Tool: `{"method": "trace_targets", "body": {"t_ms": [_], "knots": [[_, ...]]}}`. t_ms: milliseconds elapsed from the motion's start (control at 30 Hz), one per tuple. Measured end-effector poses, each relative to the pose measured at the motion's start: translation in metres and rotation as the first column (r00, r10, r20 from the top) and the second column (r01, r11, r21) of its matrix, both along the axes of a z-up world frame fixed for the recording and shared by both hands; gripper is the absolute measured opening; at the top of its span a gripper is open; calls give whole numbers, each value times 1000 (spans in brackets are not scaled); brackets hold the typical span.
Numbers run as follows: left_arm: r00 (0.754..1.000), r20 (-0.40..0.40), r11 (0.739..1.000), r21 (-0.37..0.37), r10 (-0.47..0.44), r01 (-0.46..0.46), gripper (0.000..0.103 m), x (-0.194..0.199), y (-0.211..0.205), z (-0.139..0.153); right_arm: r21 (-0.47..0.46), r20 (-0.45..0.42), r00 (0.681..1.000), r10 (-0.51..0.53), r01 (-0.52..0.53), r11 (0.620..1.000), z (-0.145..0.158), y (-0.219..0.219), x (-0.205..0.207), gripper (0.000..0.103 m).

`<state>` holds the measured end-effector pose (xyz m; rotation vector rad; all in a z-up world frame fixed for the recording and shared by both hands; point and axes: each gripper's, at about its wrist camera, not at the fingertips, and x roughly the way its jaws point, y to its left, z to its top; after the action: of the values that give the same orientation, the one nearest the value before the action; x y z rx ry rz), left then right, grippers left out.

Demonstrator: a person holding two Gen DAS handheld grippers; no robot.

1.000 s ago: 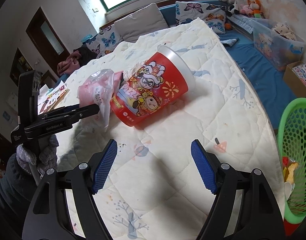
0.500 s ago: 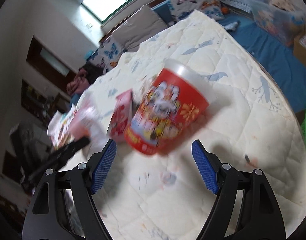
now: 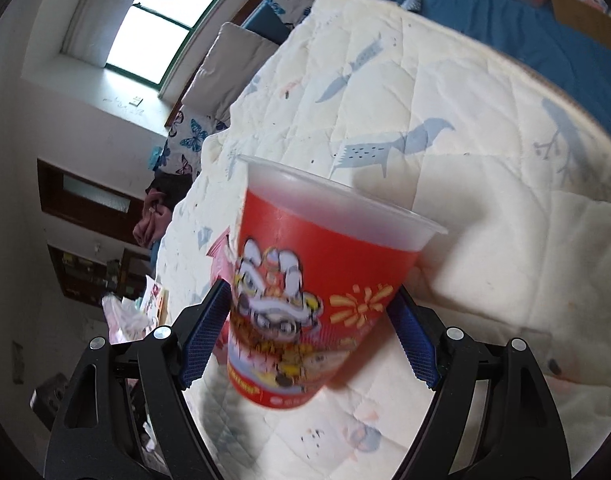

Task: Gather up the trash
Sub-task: 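Grasp the red snack cup with the right gripper while the left gripper holds the pink bag, then carry the red cup over the green basket and open the right gripper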

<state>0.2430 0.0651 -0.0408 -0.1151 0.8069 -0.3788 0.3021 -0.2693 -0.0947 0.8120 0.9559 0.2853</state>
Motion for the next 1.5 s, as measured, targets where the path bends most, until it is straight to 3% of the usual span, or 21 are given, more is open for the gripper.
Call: {"method": "trace_targets", "body": {"t_ms": [267,567,767,933,1100,1500], "knots": [[1000,-2,1000,-4,-2,2,22,-2,-2,2,44,6,1000,7,-7,999,2,-7,-4,75],[998,26,999,-1,-53,53,22,-12,-25,17,-18,99,994,46,-45,999,30,-28,-43,75],[992,37,993,4,-122,122,22,-20,-64,26,-144,164,985,45,-22,989,50,-59,-85,75],[979,41,980,9,-198,198,22,-27,-107,30,-287,200,979,36,24,958,61,-91,-121,75],[963,39,964,13,-266,266,22,-31,-148,31,-367,193,981,-27,97,925,59,-138,-149,75],[913,19,913,42,-408,407,22,-39,-253,28,-543,102,971,-216,236,806,16,-235,-185,75]]}}
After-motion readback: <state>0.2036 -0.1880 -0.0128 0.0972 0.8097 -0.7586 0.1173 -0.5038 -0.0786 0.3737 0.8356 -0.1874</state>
